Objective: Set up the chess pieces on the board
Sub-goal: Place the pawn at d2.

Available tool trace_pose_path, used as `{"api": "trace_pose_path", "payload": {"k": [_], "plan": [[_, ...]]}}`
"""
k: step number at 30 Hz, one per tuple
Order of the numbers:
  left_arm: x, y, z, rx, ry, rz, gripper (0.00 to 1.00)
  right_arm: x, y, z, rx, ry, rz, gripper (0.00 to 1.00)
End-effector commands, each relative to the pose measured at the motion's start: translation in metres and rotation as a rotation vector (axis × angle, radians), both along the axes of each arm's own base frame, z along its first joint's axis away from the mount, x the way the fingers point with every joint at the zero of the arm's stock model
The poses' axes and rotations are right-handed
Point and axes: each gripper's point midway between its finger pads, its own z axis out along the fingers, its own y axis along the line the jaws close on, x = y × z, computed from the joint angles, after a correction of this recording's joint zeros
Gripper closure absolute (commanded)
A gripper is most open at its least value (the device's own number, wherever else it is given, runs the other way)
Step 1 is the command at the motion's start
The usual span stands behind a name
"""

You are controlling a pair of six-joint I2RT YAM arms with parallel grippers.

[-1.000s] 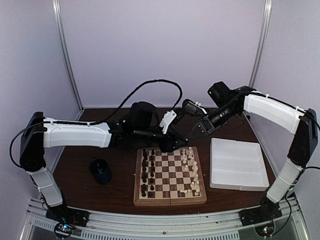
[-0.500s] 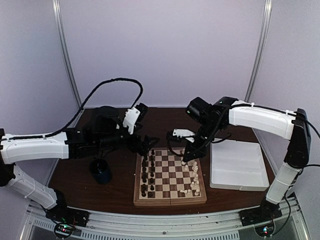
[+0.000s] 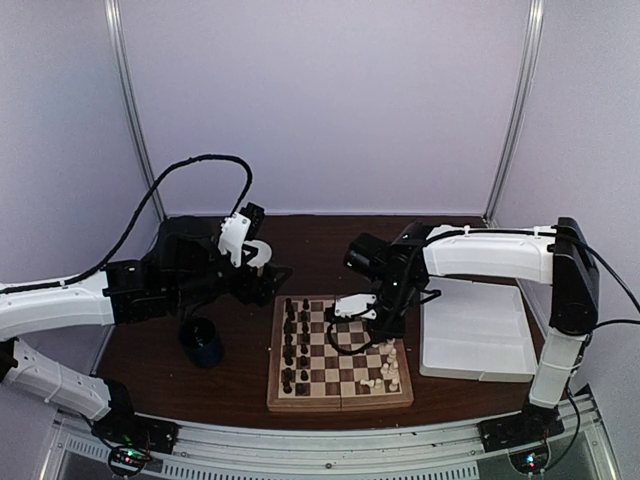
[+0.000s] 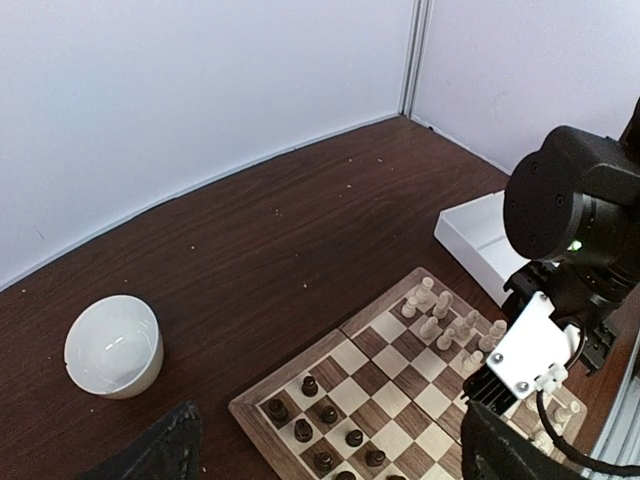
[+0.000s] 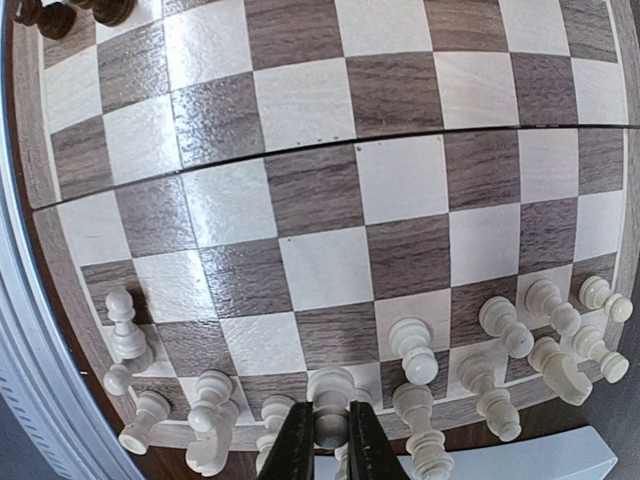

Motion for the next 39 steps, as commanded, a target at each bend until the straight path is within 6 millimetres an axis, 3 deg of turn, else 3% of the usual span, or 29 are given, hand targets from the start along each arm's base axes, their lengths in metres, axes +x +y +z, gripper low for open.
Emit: {"api": "trace_pose_path", "payload": {"k": [1,12,22,28,36,39], "plan": [[0.004,0.003,0.009,-0.034,-0.01,0.023,0.11,0.007,-0.001,-0.005,-0.039,-0.041,0.005,0.88],[0.003,-0.001,0.004,-0.019,0.004,0.008,0.11,0.002,0.007,-0.012,-0.033,-0.014,0.019,0.87],[0.002,-0.005,-0.001,-0.01,0.011,-0.013,0.12,0.01,0.01,-0.018,-0.049,-0.032,0.002,0.87],[0.001,-0.006,-0.004,-0.007,0.019,-0.02,0.12,0.008,0.01,-0.021,-0.056,-0.02,0.001,0.82],[0.001,-0.007,-0.006,0.003,0.02,-0.025,0.12,0.006,0.01,-0.014,-0.048,-0.023,0.003,0.75],[0.001,-0.008,-0.008,0.016,0.024,-0.026,0.12,0.006,0.012,-0.003,-0.028,-0.031,-0.002,0.71]]}}
